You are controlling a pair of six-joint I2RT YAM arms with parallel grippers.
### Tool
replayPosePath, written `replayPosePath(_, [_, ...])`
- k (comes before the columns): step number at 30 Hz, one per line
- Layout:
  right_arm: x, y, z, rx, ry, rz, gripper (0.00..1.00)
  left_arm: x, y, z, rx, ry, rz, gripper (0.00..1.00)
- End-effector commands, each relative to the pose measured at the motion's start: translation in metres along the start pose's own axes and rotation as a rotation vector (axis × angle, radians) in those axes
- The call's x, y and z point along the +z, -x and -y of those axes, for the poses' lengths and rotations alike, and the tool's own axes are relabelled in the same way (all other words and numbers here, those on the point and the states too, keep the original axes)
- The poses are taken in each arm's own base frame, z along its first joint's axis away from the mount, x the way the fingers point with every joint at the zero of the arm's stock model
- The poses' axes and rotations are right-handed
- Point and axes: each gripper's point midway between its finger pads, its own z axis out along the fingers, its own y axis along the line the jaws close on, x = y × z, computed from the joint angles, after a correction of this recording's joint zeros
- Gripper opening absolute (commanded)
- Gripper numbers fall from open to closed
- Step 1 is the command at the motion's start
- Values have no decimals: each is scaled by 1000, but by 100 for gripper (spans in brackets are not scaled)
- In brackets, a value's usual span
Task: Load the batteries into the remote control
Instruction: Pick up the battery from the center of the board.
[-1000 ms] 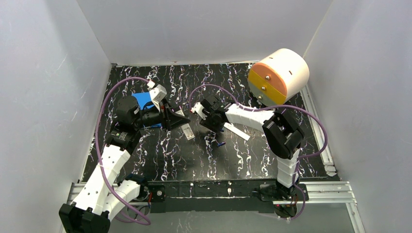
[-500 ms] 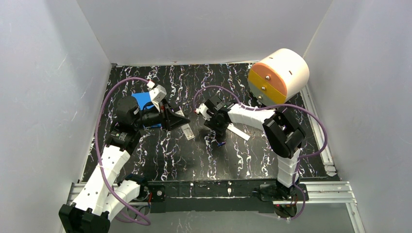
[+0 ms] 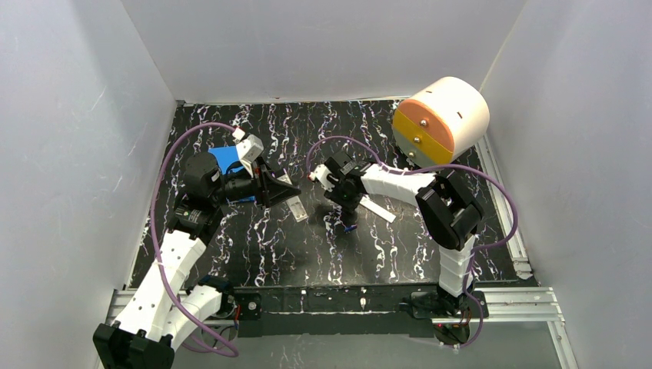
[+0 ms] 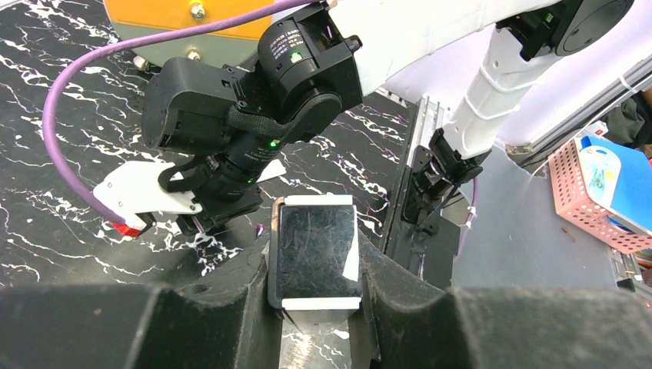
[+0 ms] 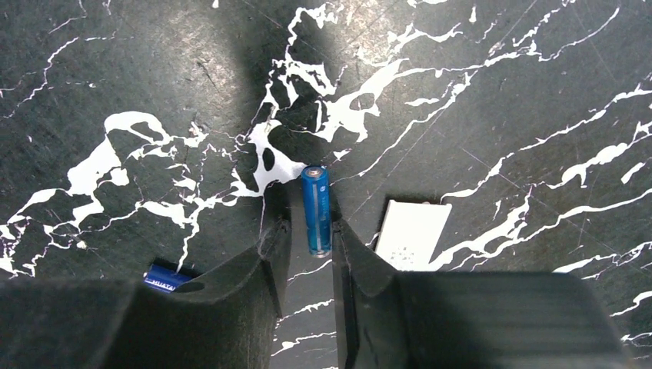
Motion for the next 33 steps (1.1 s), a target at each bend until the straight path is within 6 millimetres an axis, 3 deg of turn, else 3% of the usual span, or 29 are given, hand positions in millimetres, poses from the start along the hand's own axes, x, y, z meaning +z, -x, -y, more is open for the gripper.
replayPosePath(1, [12, -7, -10, -8, 53, -26, 33, -3, 3, 8, 27, -27, 11, 6])
replayPosePath(9, [13, -8, -6, -4, 26, -23, 10, -2, 3, 6, 26, -20, 11, 6])
replayPosePath(13, [0, 4, 4, -7, -41, 65, 1, -2, 5, 2, 24, 1, 17, 5])
replayPosePath(22, [-89, 51, 18, 37, -204, 546, 1, 2, 11, -12, -10, 60, 31, 4])
replayPosePath(33, [-198, 89, -11, -15, -152, 984, 1, 13, 13, -24, -118, 63, 32, 5])
